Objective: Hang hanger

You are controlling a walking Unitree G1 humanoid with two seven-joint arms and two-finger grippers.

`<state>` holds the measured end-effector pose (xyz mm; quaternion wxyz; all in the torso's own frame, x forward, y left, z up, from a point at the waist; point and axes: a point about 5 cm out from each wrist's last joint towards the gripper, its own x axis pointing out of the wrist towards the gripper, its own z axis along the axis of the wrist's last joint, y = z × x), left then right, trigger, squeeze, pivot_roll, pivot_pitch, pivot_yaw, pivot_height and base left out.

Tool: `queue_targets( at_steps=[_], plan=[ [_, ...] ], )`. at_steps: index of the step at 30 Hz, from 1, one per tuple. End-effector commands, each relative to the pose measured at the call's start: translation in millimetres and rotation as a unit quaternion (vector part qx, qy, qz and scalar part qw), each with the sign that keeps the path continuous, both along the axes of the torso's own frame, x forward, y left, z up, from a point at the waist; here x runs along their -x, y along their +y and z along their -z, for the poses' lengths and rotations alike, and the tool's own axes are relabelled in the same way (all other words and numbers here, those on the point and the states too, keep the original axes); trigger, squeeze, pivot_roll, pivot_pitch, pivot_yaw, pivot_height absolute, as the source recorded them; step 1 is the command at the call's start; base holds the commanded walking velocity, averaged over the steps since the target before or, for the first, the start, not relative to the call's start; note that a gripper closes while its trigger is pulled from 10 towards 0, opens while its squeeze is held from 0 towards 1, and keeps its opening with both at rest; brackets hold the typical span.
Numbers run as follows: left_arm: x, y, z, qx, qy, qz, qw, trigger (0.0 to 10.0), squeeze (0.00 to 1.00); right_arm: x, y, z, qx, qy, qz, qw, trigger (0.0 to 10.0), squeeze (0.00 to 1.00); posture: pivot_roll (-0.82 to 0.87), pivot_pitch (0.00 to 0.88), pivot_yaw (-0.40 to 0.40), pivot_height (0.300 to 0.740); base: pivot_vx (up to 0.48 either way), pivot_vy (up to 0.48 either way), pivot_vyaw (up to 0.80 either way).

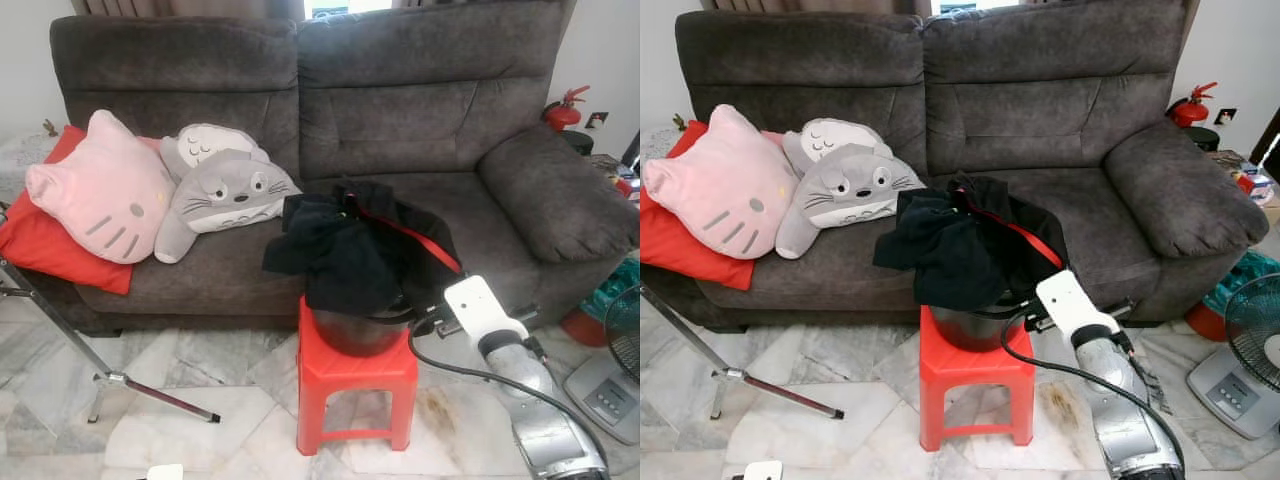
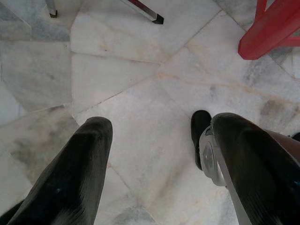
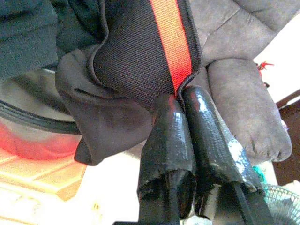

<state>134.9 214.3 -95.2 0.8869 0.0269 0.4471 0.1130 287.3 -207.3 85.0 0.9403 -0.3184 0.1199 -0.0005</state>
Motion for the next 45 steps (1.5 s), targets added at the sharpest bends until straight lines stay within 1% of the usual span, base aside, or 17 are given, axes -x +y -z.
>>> queue_targets(
  at_steps=[1, 4, 14, 15, 16, 17, 18, 19, 20, 21, 30, 33, 35, 41, 42, 43, 45],
  plan=[
    [5.9, 2.0, 2, -0.003, 0.013, -0.002, 1.000, 10.0, 0.00, -1.1, -0.6, 0, -0.005, 0.005, 0.005, 1.000, 0.0, 0.00, -0.12, 0.000, 0.051, 0.740, 0.000, 0.000, 0.00],
    [7.9, 4.0, 2, -0.006, 0.016, -0.005, 1.000, 10.0, 0.00, -1.8, 6.0, 5, -0.010, 0.024, -0.012, 1.000, 0.0, 0.00, -0.12, 0.000, 0.051, 0.740, 0.000, 0.000, 0.00],
    [8.6, 4.6, 2, -0.007, 0.016, -0.006, 1.000, 10.0, 0.00, -2.6, 13.6, 11, -0.011, 0.047, -0.034, 0.998, 0.0, 0.00, -0.12, 0.000, 0.047, 0.740, 0.000, 0.000, 0.00],
    [8.4, 4.6, 2, -0.007, 0.016, -0.007, 1.000, 10.0, 0.00, -3.1, 16.0, 14, -0.008, 0.061, -0.040, 0.997, 10.0, 0.00, -0.12, 0.000, 0.046, 0.740, 0.000, 0.000, 0.00],
    [8.2, 4.7, 2, -0.008, 0.015, -0.007, 1.000, 10.0, 0.00, -3.3, 18.0, 17, -0.007, 0.072, -0.046, 0.996, 10.0, 0.00, -0.12, 0.000, 0.046, 0.740, 0.000, 0.000, 0.00],
    [8.1, 4.7, 2, -0.008, 0.015, -0.008, 1.000, 10.0, 0.00, -3.3, 19.2, 19, -0.005, 0.079, -0.050, 0.996, 10.0, 0.06, -0.12, 0.000, 0.046, 0.740, 0.000, 0.000, 0.00],
    [8.1, 4.8, 2, -0.008, 0.015, -0.008, 1.000, 10.0, 0.00, -3.3, 20.0, 20, -0.006, 0.083, -0.053, 0.995, 10.0, 0.49, -0.12, 0.000, 0.046, 0.740, 0.000, 0.000, 0.00],
    [8.1, 4.8, 2, -0.008, 0.015, -0.008, 1.000, 10.0, 0.00, -3.3, 20.0, 20, -0.006, 0.083, -0.053, 0.995, 10.0, 0.49, -0.12, 0.000, 0.046, 0.740, 0.000, 0.000, 0.00],
    [8.1, 4.8, 2, -0.008, 0.015, -0.008, 1.000, 10.0, 0.00, -3.3, 20.4, 20, -0.007, 0.084, -0.054, 0.995, 10.0, 0.69, -0.12, 0.000, 0.045, 0.740, 0.000, 0.000, 0.00],
    [8.1, 4.9, 2, -0.009, 0.015, -0.008, 1.000, 10.0, 0.00, -3.6, 21.1, 20, -0.007, 0.084, -0.055, 0.995, 10.0, 0.99, -0.12, 0.000, 0.045, 0.740, 0.000, 0.000, 0.00],
    [8.4, 5.2, 2, -0.010, 0.015, -0.007, 1.000, 10.0, 0.00, -6.8, 31.1, 16, -0.033, 0.069, -0.067, 0.995, 10.0, 0.98, -0.11, 0.000, 0.047, 0.740, 0.000, 0.000, 0.00],
    [8.4, 5.3, 2, -0.010, 0.014, -0.007, 1.000, 10.0, 0.00, -6.3, 32.0, 15, -0.055, 0.065, -0.063, 0.994, 10.0, 0.98, -0.11, 0.000, 0.048, 0.740, 0.000, 0.000, 0.00],
    [8.3, 5.7, 2, -0.011, 0.014, -0.006, 1.000, 10.0, 0.00, -6.0, 36.0, 12, -0.091, 0.055, -0.067, 0.992, 10.0, 1.00, -0.11, 0.000, 0.049, 0.740, 0.000, 0.000, 0.00],
    [7.7, 6.0, 2, -0.012, 0.014, -0.004, 1.000, 10.0, 0.00, -4.1, 40.3, 13, -0.127, 0.058, -0.064, 0.988, 10.0, 1.00, -0.11, 0.000, 0.050, 0.740, 0.000, 0.000, 0.00],
    [7.5, 6.0, 2, -0.012, 0.013, -0.004, 1.000, 10.0, 0.00, -2.5, 41.5, 14, -0.145, 0.062, -0.065, 0.985, 10.0, 0.96, -0.11, 0.000, 0.051, 0.740, 0.000, 0.000, 0.00],
    [7.4, 6.0, 2, -0.012, 0.013, -0.004, 1.000, 10.0, 0.00, -0.3, 42.0, 15, -0.160, 0.067, -0.065, 0.983, 10.0, 0.10, -0.11, 0.000, 0.051, 0.740, 0.000, 0.000, 0.00],
    [7.4, 6.1, 2, -0.012, 0.013, -0.004, 1.000, 10.0, 0.00, 0.4, 42.0, 16, -0.165, 0.069, -0.064, 0.982, 10.0, 0.10, -0.11, 0.000, 0.051, 0.740, 0.000, 0.000, 0.00]
  ],
)
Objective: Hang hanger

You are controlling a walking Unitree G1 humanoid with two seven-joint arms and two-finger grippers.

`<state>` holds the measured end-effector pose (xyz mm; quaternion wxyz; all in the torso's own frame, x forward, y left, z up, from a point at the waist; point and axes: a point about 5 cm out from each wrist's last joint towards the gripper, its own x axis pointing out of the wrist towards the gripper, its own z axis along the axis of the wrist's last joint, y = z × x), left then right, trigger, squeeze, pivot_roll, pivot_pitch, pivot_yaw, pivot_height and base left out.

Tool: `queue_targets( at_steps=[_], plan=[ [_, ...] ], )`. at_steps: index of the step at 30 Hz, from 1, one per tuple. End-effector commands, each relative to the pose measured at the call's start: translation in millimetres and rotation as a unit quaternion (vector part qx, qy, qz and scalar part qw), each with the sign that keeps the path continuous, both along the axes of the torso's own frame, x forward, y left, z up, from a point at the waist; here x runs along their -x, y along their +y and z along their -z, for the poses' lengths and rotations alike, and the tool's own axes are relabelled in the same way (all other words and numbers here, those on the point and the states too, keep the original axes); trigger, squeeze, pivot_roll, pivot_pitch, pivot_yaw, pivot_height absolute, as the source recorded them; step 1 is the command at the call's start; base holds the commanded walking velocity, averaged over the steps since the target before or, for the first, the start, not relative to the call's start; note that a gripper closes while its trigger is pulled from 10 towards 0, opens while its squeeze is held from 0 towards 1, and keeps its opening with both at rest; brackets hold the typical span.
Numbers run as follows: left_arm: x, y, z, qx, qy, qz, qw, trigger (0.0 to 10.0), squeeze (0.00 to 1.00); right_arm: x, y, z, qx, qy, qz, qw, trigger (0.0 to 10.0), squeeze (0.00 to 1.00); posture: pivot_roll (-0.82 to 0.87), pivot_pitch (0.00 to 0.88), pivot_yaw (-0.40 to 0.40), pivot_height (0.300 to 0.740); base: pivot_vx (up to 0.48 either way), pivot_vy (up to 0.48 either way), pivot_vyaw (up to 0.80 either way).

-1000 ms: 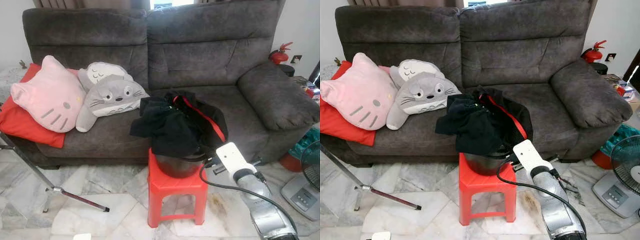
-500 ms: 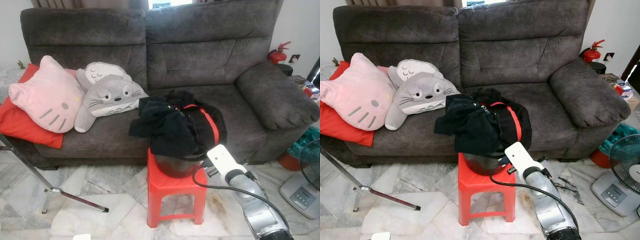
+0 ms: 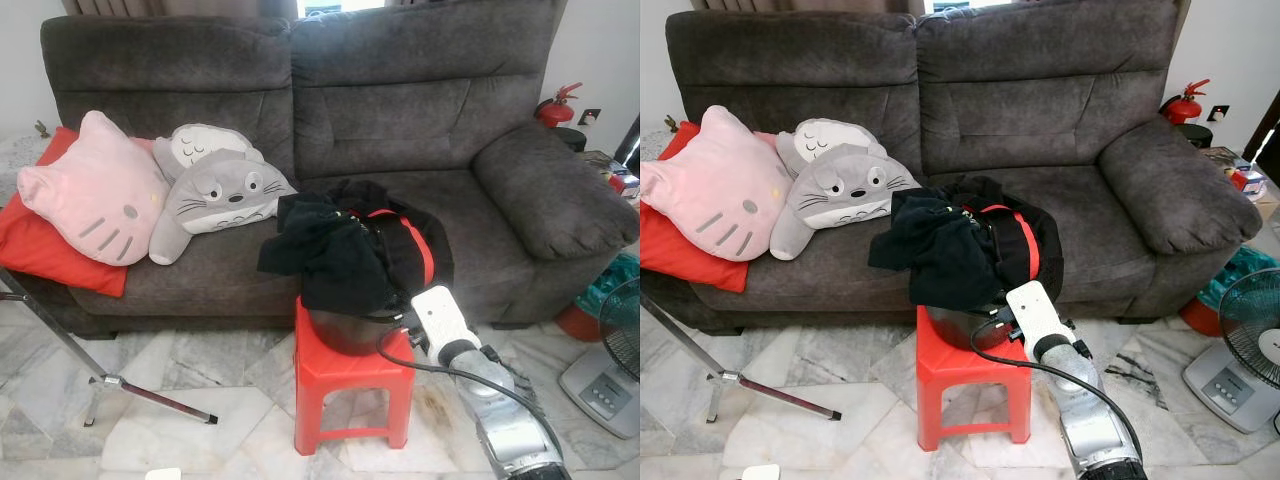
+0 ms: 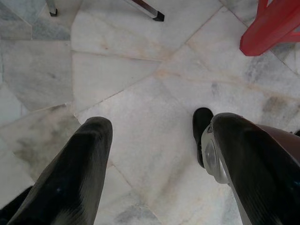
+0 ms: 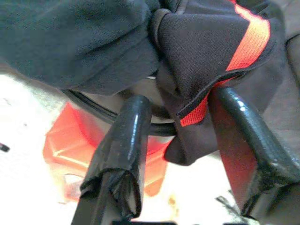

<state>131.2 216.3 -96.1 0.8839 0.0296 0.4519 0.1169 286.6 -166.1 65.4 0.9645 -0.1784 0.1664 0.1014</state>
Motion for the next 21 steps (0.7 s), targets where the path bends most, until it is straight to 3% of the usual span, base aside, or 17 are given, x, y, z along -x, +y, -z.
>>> queue_targets(
  at_steps=[1, 6, 7, 9, 13, 14, 16, 17, 21],
  plan=[
    [3.7, 4.1, 1, -0.008, 0.007, -0.001, 1.000, 10.0, 0.00, 1.7, -1.3, -3, -0.017, 0.001, 0.008, 1.000, 10.0, 0.00, -0.11, 0.000, 0.051, 0.740, 0.000, 0.000, 0.00],
    [3.7, 4.1, 1, -0.008, 0.008, 0.000, 1.000, 10.0, 0.00, 4.7, -4.4, -1, -0.021, 0.007, 0.018, 1.000, 10.0, 0.00, -0.11, 0.000, 0.051, 0.740, 0.000, 0.000, 0.00],
    [3.8, 3.9, 1, -0.008, 0.008, 0.001, 1.000, 10.0, 0.00, 8.4, -9.5, -1, -0.029, 0.007, 0.031, 0.999, 10.0, 1.00, -0.12, 0.000, 0.051, 0.740, 0.000, 0.000, 0.00],
    [4.1, 3.6, 1, -0.008, 0.009, 0.003, 1.000, 10.0, 0.00, 16.1, -18.6, -2, -0.042, 0.007, 0.052, 0.998, 10.0, 1.00, -0.12, 0.000, 0.052, 0.740, 0.000, 0.000, 0.00],
    [3.9, 3.5, 1, -0.008, 0.009, 0.003, 1.000, 10.0, 0.00, 18.7, -18.3, -9, -0.060, -0.011, 0.050, 0.997, 10.0, 1.00, -0.12, 0.000, 0.052, 0.740, 0.000, 0.000, 0.00],
    [3.8, 3.5, 1, -0.008, 0.009, 0.004, 1.000, 10.0, 0.00, 20.4, -17.6, -14, -0.080, -0.027, 0.050, 0.995, 10.0, 0.46, -0.12, 0.000, 0.053, 0.740, 0.000, 0.000, 0.00],
    [3.7, 3.5, 1, -0.008, 0.009, 0.004, 1.000, 10.0, 0.00, 21.2, -16.9, -17, -0.096, -0.037, 0.049, 0.993, 10.0, 0.46, -0.12, 0.000, 0.053, 0.740, 0.000, 0.000, 0.00],
    [3.7, 3.5, 1, -0.008, 0.009, 0.004, 1.000, 10.0, 0.00, 22.4, -16.4, -19, -0.107, -0.042, 0.049, 0.992, 10.0, 0.00, -0.12, 0.000, 0.053, 0.740, 0.000, 0.000, 0.00],
    [4.6, 3.5, 1, -0.008, 0.009, 0.004, 1.000, 10.0, 0.00, 25.9, -16.8, -27, -0.171, -0.062, 0.061, 0.981, 10.0, 0.00, -0.12, 0.000, 0.052, 0.740, 0.000, 0.000, 0.00]
  ],
)
